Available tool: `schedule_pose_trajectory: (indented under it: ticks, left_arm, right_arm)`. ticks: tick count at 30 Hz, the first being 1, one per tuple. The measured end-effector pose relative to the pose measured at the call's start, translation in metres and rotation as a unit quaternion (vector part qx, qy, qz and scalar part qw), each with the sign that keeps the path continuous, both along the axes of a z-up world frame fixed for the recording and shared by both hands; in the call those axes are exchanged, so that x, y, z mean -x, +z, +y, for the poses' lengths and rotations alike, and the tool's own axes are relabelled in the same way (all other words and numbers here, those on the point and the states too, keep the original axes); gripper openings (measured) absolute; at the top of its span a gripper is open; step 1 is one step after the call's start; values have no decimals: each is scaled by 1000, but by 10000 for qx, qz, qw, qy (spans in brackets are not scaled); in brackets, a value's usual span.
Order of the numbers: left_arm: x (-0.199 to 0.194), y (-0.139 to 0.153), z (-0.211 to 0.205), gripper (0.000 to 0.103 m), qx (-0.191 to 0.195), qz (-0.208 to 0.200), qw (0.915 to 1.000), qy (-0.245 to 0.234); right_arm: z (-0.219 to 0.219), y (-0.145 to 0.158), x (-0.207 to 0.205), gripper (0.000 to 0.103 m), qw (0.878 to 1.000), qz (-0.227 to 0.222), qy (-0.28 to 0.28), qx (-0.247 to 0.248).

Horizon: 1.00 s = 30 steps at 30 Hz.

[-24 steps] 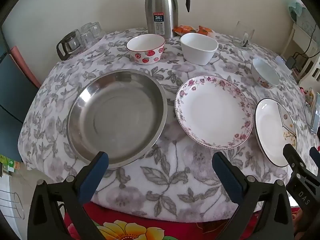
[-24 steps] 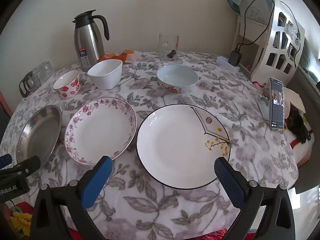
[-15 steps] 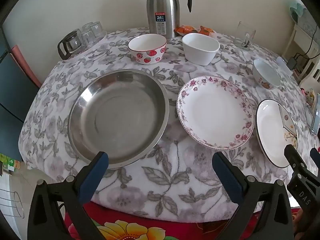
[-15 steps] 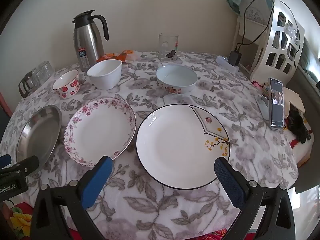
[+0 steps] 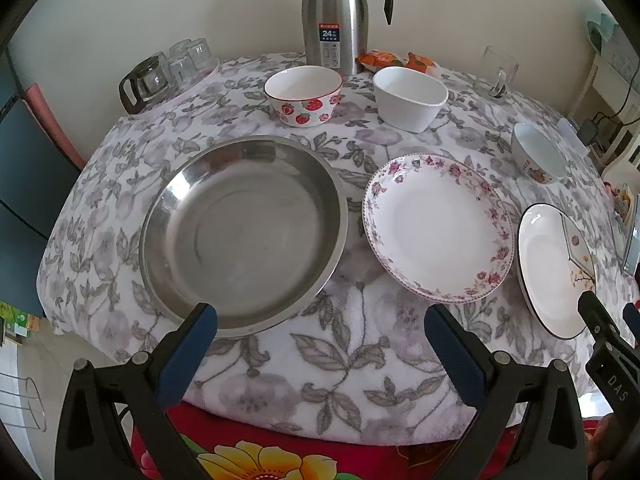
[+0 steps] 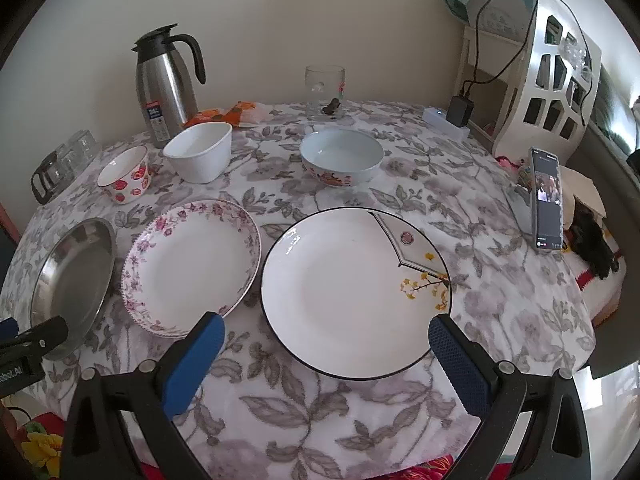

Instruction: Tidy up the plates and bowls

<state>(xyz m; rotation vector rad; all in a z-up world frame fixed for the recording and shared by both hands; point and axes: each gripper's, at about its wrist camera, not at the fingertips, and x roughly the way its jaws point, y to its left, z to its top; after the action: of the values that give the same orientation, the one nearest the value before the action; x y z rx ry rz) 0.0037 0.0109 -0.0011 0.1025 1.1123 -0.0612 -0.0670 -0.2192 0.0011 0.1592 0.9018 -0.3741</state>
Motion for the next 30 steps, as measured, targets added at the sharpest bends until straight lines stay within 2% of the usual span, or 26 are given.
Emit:
schedule_pose_trajectory:
  ticks: [30]
  left_arm:
    - [-1,1,3,103,41,5,10000,25]
  right_arm:
    - [2,0,-1,103,10000,16,41,31]
